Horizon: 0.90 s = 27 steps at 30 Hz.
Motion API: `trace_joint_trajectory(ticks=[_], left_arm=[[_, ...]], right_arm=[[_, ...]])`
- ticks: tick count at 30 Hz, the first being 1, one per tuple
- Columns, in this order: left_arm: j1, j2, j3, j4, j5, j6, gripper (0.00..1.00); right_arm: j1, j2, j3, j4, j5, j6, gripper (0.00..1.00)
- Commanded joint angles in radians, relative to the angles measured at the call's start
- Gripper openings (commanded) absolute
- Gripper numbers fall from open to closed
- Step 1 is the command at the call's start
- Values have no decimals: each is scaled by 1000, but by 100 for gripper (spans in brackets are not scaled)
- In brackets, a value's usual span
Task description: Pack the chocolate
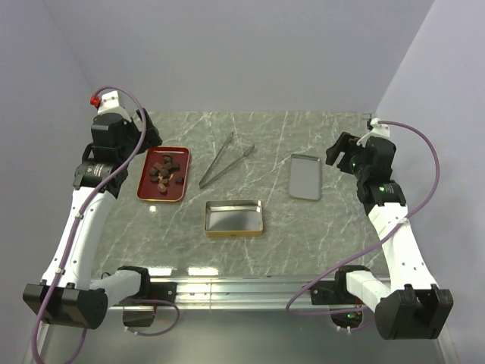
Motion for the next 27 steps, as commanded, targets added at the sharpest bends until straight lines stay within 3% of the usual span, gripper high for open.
trace_joint_trajectory(ticks=[1, 13, 27], left_arm=[[2, -24, 4, -9, -22, 2, 99], [2, -7, -40, 17, 91, 24, 100], [2, 56, -94, -55, -65, -27, 99]], right_arm=[[6, -27, 31, 30, 7, -4, 82], [6, -32, 23, 26, 10, 2, 82], [6, -36, -12, 33, 6, 17, 81]])
